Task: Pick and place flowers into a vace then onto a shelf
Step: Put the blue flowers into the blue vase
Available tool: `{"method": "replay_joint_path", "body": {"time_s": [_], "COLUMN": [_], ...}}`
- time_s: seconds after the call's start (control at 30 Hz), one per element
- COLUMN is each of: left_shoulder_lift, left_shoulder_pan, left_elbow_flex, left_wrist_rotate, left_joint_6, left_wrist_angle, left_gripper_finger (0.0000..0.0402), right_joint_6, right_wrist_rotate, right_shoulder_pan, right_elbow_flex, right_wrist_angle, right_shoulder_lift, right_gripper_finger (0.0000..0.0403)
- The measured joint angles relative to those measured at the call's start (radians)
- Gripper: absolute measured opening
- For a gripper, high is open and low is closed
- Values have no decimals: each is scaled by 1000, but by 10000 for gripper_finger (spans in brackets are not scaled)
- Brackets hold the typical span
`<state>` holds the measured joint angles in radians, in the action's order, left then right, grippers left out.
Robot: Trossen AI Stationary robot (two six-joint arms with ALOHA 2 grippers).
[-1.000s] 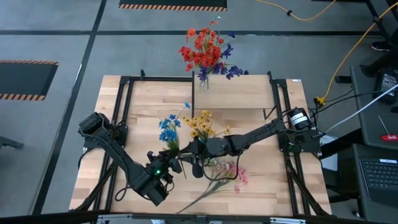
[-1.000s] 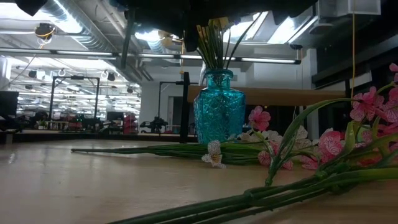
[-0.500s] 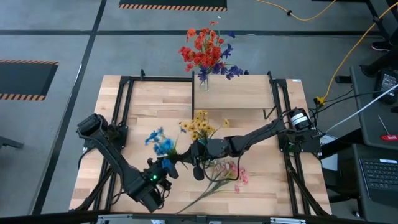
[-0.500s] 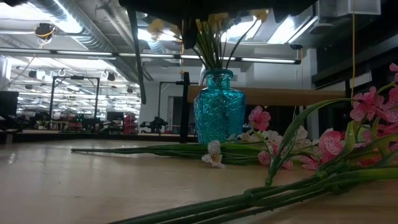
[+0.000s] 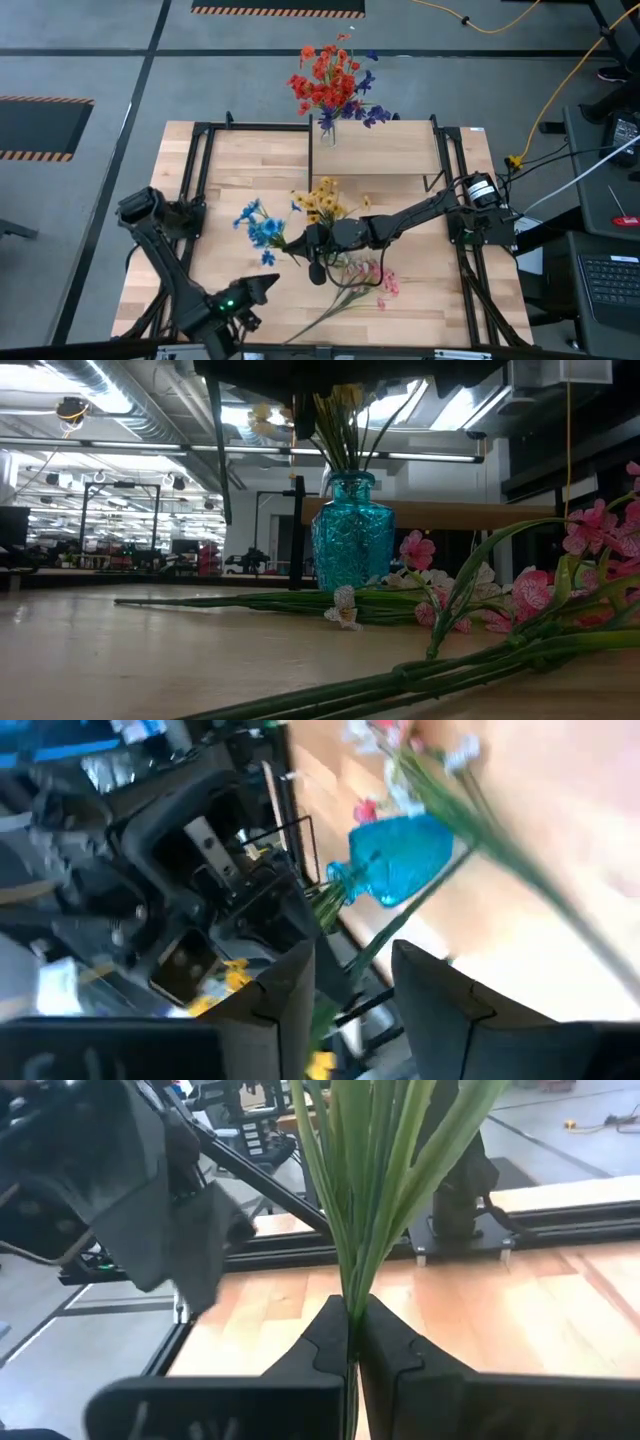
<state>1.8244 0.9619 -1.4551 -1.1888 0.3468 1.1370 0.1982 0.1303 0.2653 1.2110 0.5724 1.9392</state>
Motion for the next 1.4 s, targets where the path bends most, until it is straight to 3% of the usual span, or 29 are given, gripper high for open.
{"method": "replay_joint_path", "body": {"time_s": [0.17,0.33,0.47,0.57,0.77,0.9,1.1,1.27,1.4], "left_shoulder_lift": [-2,-2,-11,-28,-65,-82,-83,-122,-201], "left_shoulder_pan": [40,86,142,175,195,183,136,118,105], "left_elbow_flex": [0,0,27,71,179,247,345,508,668], "left_wrist_rotate": [22,40,26,20,27,105,338,441,449], "left_joint_6": [-314,-707,-1028,-1143,-1330,-1284,-908,-743,-629], "left_wrist_angle": [26,218,346,351,306,145,-269,-681,-1008], "left_gripper_finger": [115,82,37,7,1,2,1,1,1], "right_joint_6": [-47,-82,-146,-162,-151,-145,-124,-124,-88], "right_wrist_rotate": [0,5,112,195,210,293,310,373,434], "right_shoulder_pan": [2,27,73,107,152,175,194,210,230], "right_elbow_flex": [19,90,154,169,179,179,179,179,179], "right_wrist_angle": [-1,-77,-188,-230,-229,-260,-274,-333,-407], "right_shoulder_lift": [0,0,0,0,0,-1,-4,-14,-49], "right_gripper_finger": [6,6,6,6,6,6,6,6,6]}}
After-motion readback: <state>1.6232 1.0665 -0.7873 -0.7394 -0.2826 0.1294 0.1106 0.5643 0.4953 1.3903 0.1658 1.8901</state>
